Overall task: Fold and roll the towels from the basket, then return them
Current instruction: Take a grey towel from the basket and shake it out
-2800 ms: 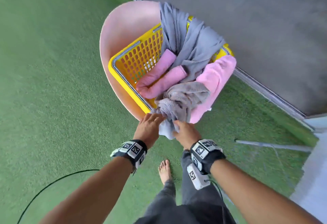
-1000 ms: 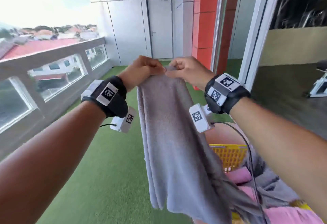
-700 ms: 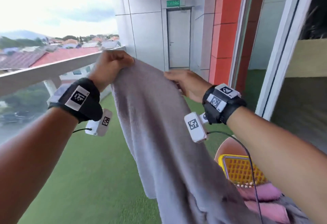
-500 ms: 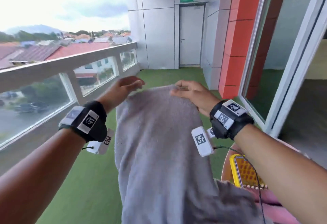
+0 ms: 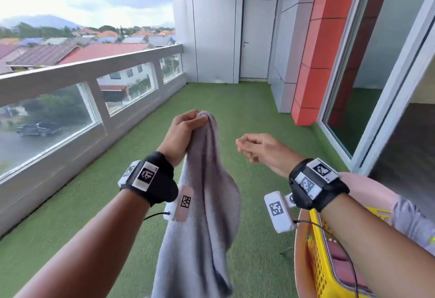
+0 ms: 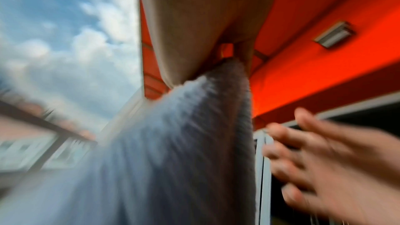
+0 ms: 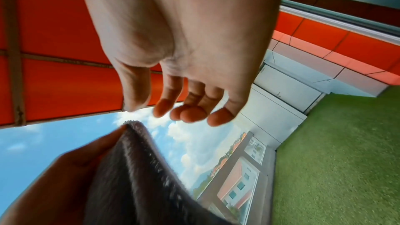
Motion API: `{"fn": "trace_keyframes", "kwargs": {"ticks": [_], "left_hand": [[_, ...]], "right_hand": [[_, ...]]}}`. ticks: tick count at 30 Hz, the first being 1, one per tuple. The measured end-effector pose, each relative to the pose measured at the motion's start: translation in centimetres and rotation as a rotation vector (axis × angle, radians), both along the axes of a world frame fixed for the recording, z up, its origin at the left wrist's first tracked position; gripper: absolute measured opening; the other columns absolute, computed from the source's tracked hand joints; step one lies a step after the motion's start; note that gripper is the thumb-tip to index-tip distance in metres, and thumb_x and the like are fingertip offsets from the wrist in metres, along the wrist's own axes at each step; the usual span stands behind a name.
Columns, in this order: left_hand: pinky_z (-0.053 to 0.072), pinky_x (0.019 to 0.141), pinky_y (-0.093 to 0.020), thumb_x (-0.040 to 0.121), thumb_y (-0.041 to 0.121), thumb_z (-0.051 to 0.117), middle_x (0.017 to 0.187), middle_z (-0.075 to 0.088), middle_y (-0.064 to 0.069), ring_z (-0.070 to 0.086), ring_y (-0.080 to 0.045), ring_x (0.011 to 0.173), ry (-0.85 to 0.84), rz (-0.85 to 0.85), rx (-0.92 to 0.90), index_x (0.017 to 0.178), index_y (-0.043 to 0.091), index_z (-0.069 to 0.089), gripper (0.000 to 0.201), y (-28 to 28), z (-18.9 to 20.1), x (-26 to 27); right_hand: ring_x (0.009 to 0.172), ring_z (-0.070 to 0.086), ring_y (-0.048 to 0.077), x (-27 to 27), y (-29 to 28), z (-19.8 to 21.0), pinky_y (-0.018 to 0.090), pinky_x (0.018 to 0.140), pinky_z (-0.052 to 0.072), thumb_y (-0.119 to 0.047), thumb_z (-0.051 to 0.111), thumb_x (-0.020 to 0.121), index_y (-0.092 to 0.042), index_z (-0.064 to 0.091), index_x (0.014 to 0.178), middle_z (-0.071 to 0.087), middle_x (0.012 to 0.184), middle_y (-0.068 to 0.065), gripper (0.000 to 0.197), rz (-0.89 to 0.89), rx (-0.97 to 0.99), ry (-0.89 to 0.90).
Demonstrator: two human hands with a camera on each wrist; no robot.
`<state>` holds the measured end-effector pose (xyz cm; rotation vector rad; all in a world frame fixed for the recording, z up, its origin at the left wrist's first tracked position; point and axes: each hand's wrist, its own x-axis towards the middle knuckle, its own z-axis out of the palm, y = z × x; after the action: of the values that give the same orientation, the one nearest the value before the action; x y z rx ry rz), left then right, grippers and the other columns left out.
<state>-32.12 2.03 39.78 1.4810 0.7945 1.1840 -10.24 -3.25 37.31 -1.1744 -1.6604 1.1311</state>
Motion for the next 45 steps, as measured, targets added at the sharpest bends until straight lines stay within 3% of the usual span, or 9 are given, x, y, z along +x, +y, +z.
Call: {"fn": "trace_keyframes", "kwargs": {"ticks": [6,12,15,21,29,33,38,42,45], "left_hand": [[0.046,0.058,-0.023,0.09,0.007,0.06,0.078,0.06,-0.014,0.056,-0.021,0.064,0.221,-0.239,0.085,0.09,-0.006,0.062,0.013,-2.0,0.7,1.0],[0.049,0.063,-0.025,0.087,0.01,0.063,0.082,0.062,-0.015,0.06,-0.023,0.07,0.223,-0.264,0.057,0.091,-0.005,0.061,0.015,-1.5,0.7,-1.5],[0.048,0.065,-0.026,0.087,0.01,0.063,0.081,0.064,-0.011,0.06,-0.022,0.071,0.212,-0.267,0.04,0.083,0.005,0.064,0.006,-1.3,0.0,-2.8],[0.052,0.073,-0.025,0.093,0.024,0.052,0.09,0.068,-0.002,0.063,-0.015,0.076,0.072,-0.497,-0.189,0.093,0.011,0.069,0.022,-2.8,-2.6,-1.7],[0.03,0.062,-0.025,0.094,0.018,0.053,0.074,0.041,-0.009,0.038,-0.022,0.068,0.205,-0.577,-0.109,0.077,0.007,0.054,0.02,-3.1,-5.3,-0.4],[0.038,0.072,-0.027,0.096,0.022,0.051,0.083,0.048,-0.008,0.045,-0.022,0.079,0.221,-0.602,-0.151,0.08,0.011,0.055,0.02,-3.8,-7.4,-0.2],[0.042,0.068,-0.025,0.096,0.012,0.054,0.082,0.056,-0.009,0.052,-0.017,0.075,0.273,-0.516,0.076,0.088,0.002,0.057,0.013,-4.5,-7.2,3.3],[0.039,0.066,-0.029,0.096,0.016,0.056,0.079,0.054,-0.009,0.049,-0.017,0.073,0.335,-0.586,0.049,0.085,0.004,0.059,0.017,-5.5,-9.3,4.2],[0.028,0.062,-0.041,0.094,0.033,0.059,0.078,0.039,-0.008,0.033,-0.023,0.07,0.369,-0.66,-0.045,0.079,0.005,0.054,0.032,-5.7,-11.2,4.0]], "right_hand": [[0.116,0.057,0.012,-3.0,0.6,0.0,0.036,0.1,0.043,-0.043,0.067,0.081,-0.018,0.062,0.118,0.066,0.12,-0.004,0.044,0.047,-0.044,0.026],[0.093,0.056,0.022,-3.5,0.3,0.2,0.036,0.091,0.039,-0.028,0.07,0.08,-0.005,0.06,0.096,0.059,0.097,0.01,0.03,0.106,-0.088,0.289],[0.082,0.062,0.017,-3.6,-0.4,0.5,0.029,0.08,0.047,-0.022,0.059,0.089,-0.009,0.063,0.087,0.065,0.086,0.003,0.013,0.149,-0.101,0.22],[0.093,0.062,0.014,-4.6,-0.4,-0.1,0.035,0.095,0.044,-0.028,0.056,0.095,-0.016,0.067,0.092,0.068,0.093,0.001,0.017,-0.057,0.197,0.086],[0.08,0.062,0.021,-1.6,-3.6,-0.5,0.034,0.083,0.043,-0.04,0.061,0.091,-0.018,0.072,0.085,0.07,0.084,0.002,0.026,-0.097,0.227,-0.177],[0.061,0.047,0.007,1.3,-5.3,-2.5,0.026,0.069,0.035,-0.027,0.065,0.085,-0.019,0.058,0.059,0.05,0.06,-0.01,0.028,-0.301,0.202,-0.008],[0.096,0.065,0.015,-1.0,-7.3,-8.7,0.032,0.08,0.048,-0.041,0.066,0.084,-0.016,0.068,0.104,0.07,0.103,0.0,0.032,-0.057,-0.138,0.154],[0.092,0.061,0.018,0.2,-8.5,-8.6,0.028,0.081,0.046,-0.026,0.064,0.087,-0.004,0.068,0.105,0.069,0.099,0.009,0.029,-0.146,-0.108,0.316],[0.082,0.052,0.022,2.4,-8.4,-8.1,0.037,0.079,0.035,-0.022,0.067,0.079,-0.002,0.066,0.081,0.06,0.083,0.015,0.021,-0.292,-0.035,0.371]]}}
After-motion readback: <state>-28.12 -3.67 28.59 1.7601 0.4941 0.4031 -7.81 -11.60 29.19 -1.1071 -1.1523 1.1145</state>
